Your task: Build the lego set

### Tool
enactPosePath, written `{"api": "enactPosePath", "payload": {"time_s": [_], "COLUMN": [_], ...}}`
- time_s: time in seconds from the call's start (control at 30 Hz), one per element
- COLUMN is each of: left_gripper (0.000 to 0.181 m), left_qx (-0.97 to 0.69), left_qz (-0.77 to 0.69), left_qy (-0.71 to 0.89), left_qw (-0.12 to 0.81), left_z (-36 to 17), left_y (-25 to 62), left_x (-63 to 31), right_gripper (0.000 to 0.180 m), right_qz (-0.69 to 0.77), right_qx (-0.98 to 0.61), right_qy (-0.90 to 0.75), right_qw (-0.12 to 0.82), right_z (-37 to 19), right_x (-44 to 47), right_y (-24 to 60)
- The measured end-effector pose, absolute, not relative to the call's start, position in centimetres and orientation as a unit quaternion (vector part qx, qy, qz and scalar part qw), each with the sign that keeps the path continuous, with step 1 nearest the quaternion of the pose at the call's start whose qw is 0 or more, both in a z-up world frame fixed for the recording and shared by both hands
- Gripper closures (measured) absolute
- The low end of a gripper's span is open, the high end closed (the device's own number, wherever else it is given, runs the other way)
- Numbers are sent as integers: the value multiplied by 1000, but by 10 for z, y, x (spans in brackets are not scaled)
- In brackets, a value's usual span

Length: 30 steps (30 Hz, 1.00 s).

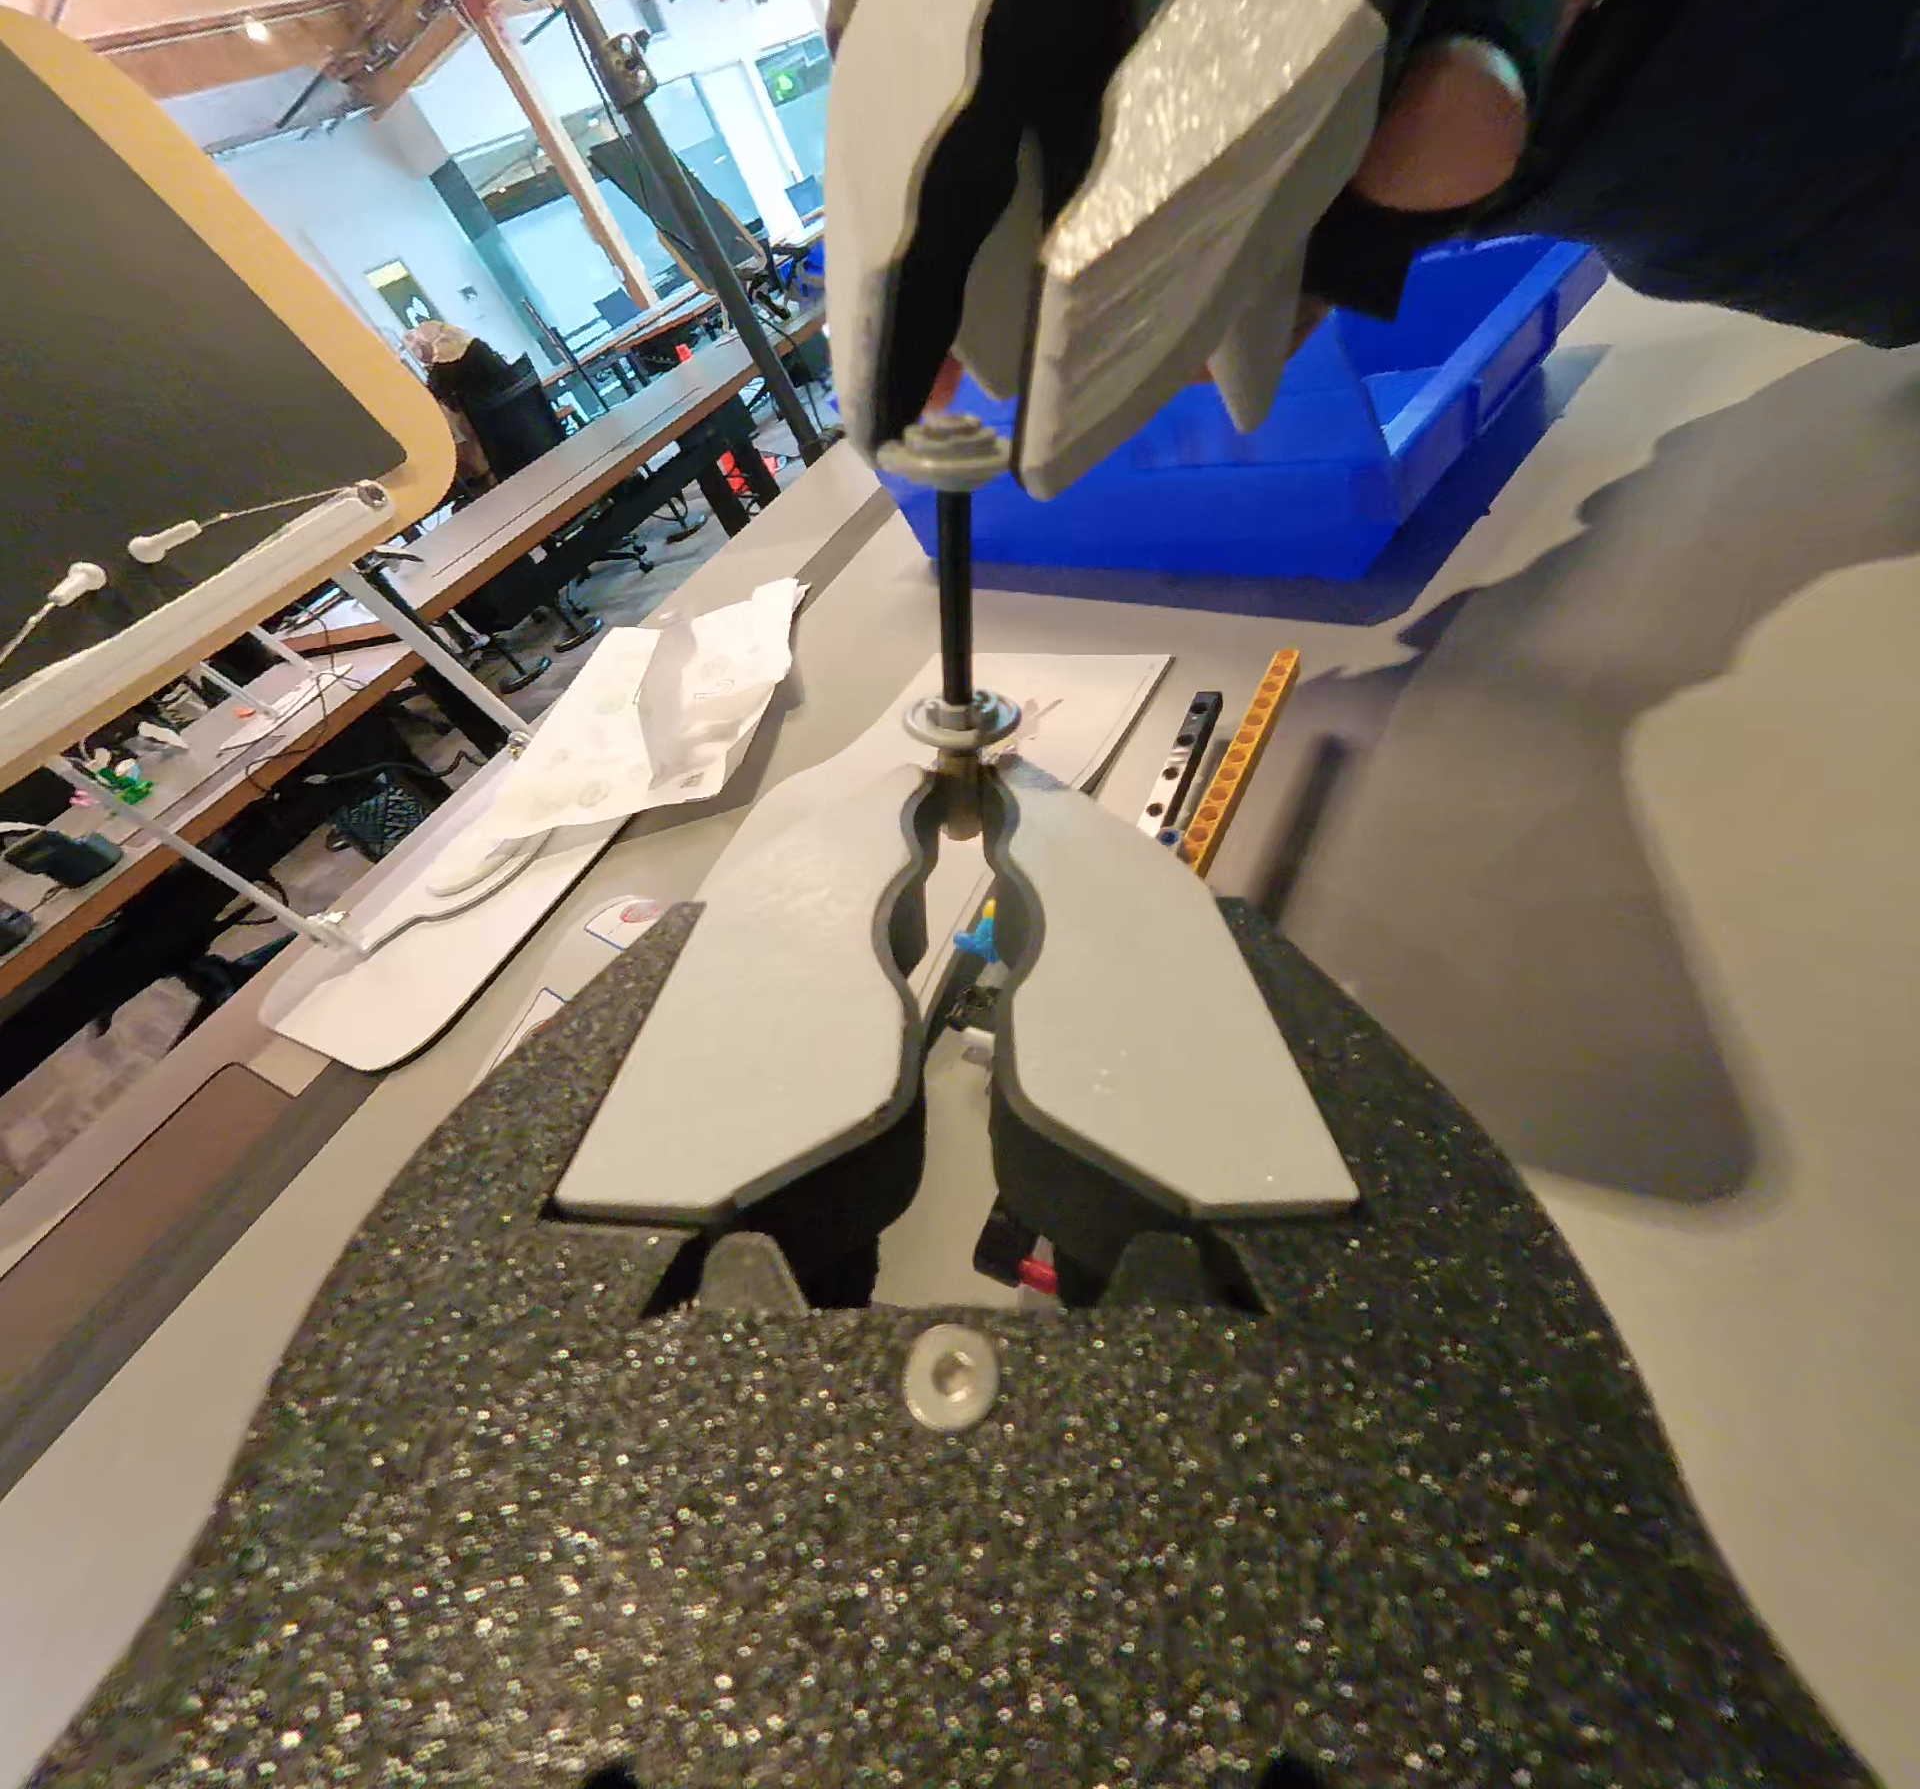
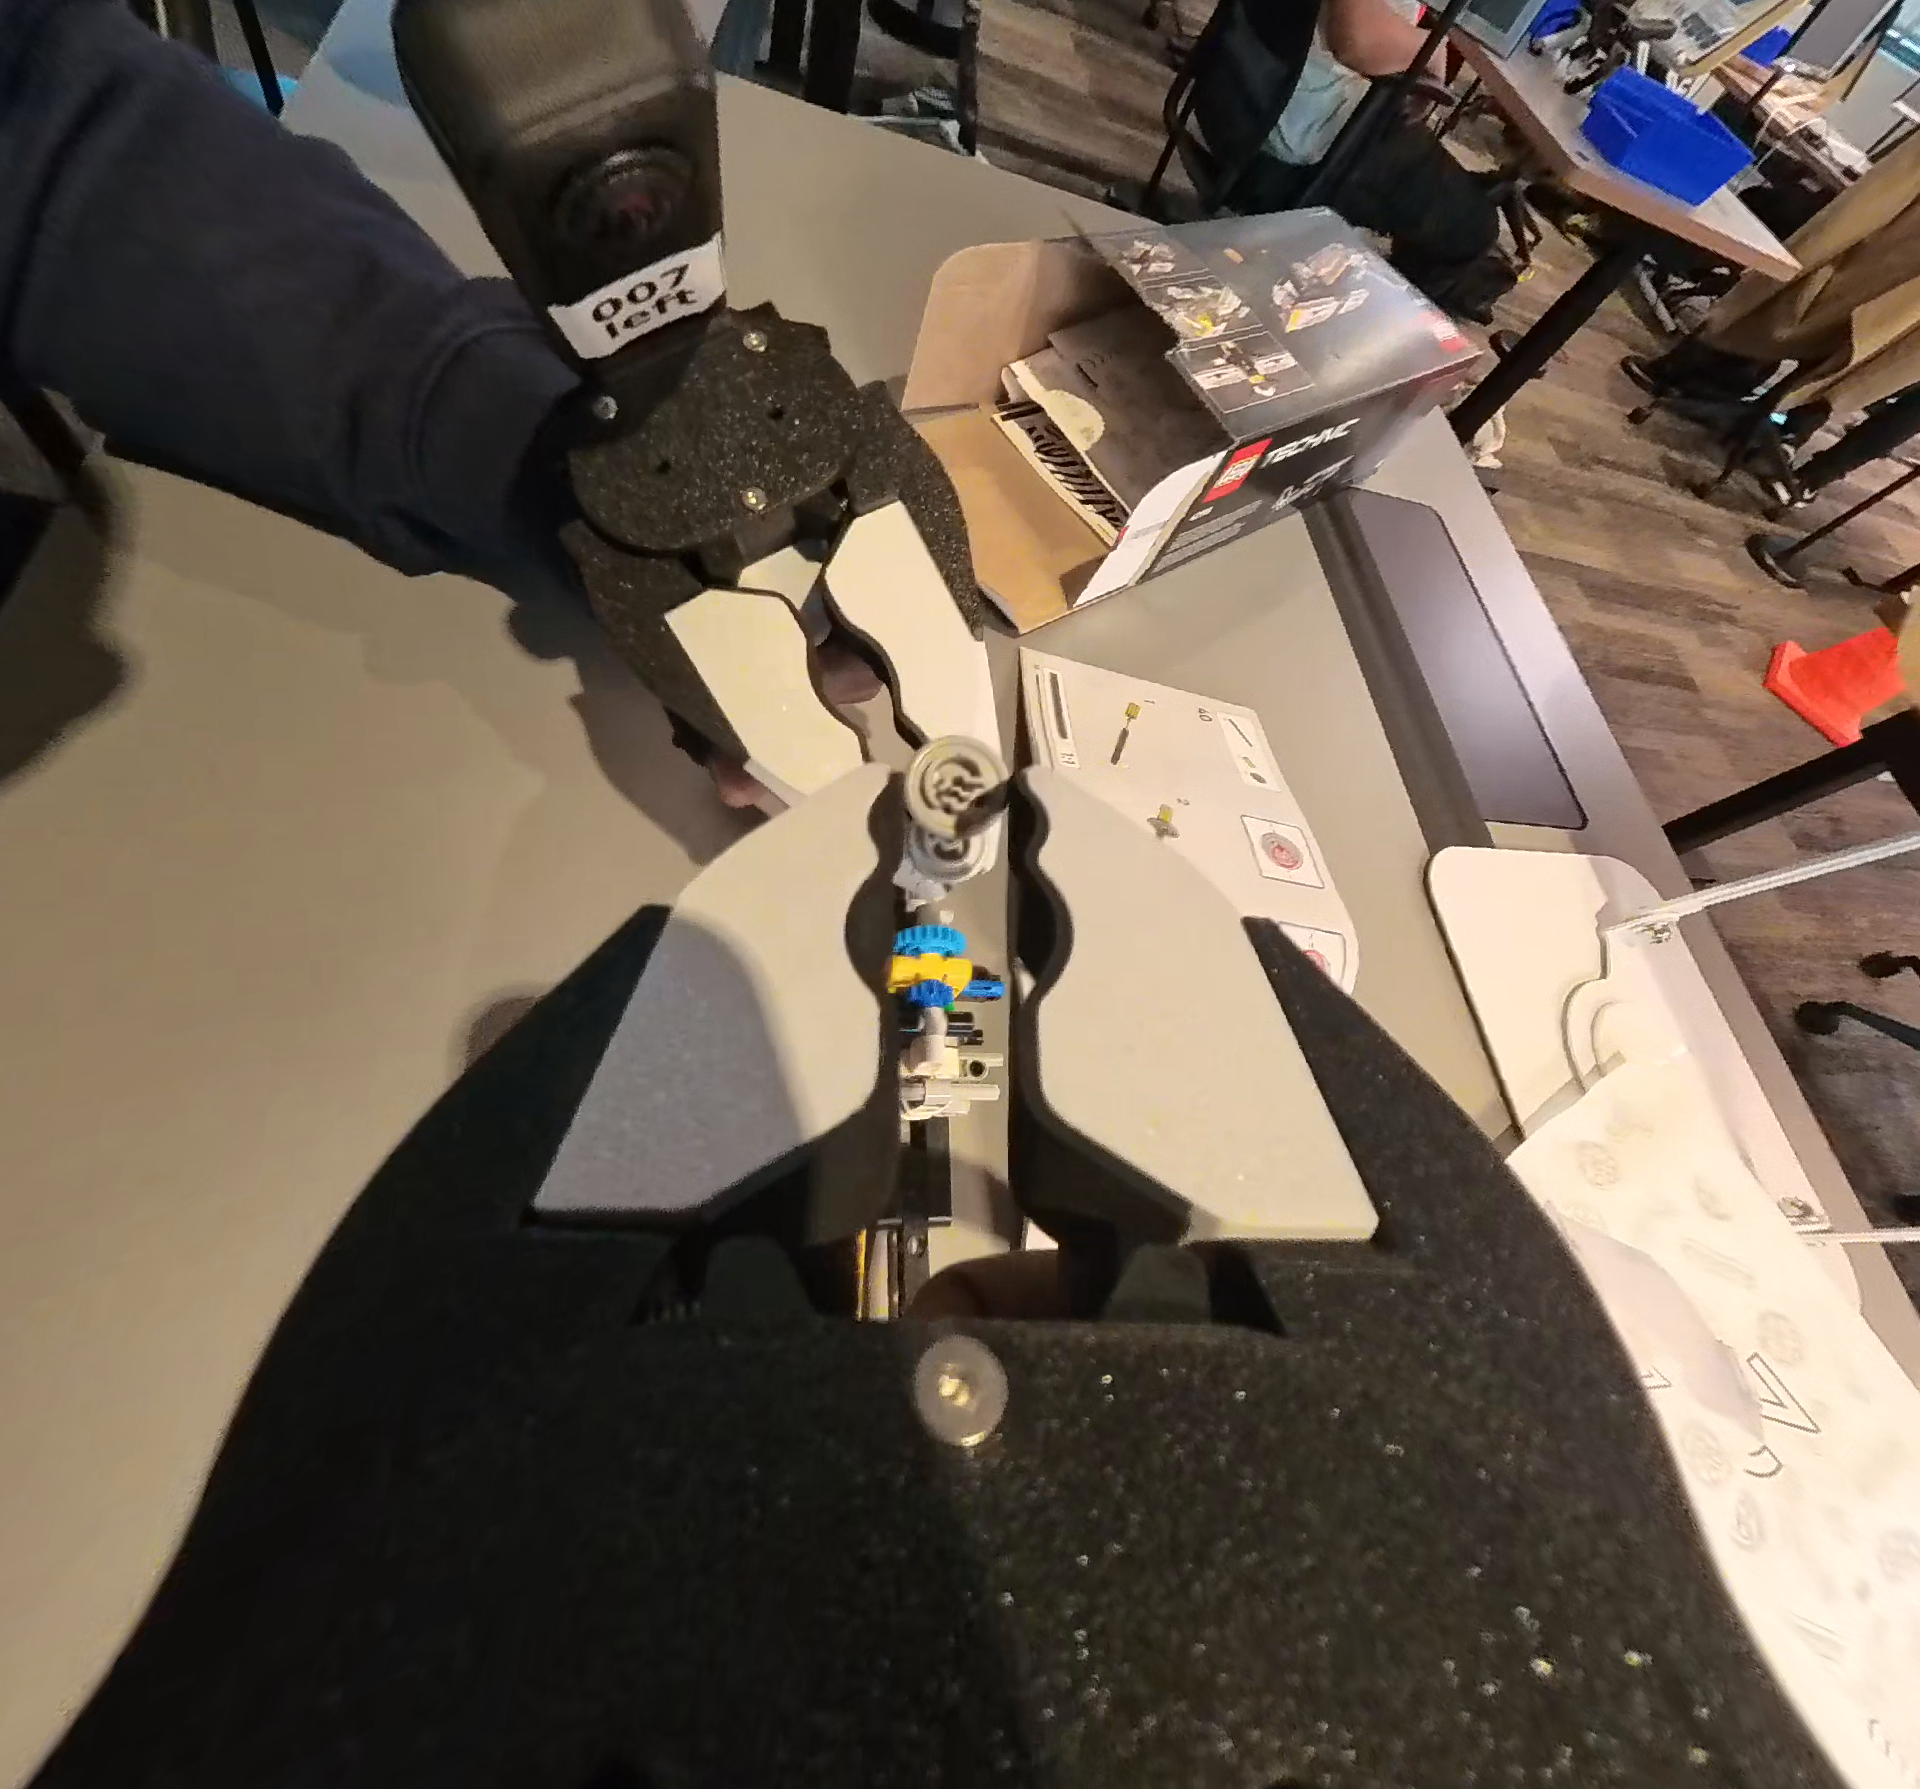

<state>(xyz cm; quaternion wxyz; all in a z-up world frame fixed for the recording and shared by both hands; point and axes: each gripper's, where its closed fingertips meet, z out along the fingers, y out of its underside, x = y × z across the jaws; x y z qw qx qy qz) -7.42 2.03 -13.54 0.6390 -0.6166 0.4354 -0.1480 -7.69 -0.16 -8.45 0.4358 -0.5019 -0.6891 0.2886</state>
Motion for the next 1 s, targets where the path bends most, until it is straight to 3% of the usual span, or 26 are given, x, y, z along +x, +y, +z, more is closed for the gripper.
{"api": "enactPosePath", "payload": {"time_s": [0.43, 1.0], "left_gripper": [174, 174], "left_qx": [-598, -657], "left_qz": [-168, -227], "left_qy": [494, 523], "left_qw": [608, 493], "left_z": [-144, -161], "left_y": [6, -11], "left_x": [-68, -55], "right_gripper": [161, 161], "right_qz": [276, 245], "right_qx": [-468, -441], "right_qy": [-734, -781], "right_qw": [408, 367], "right_z": [-98, -113], "right_x": [-68, -53], "right_y": [-13, -21]}}
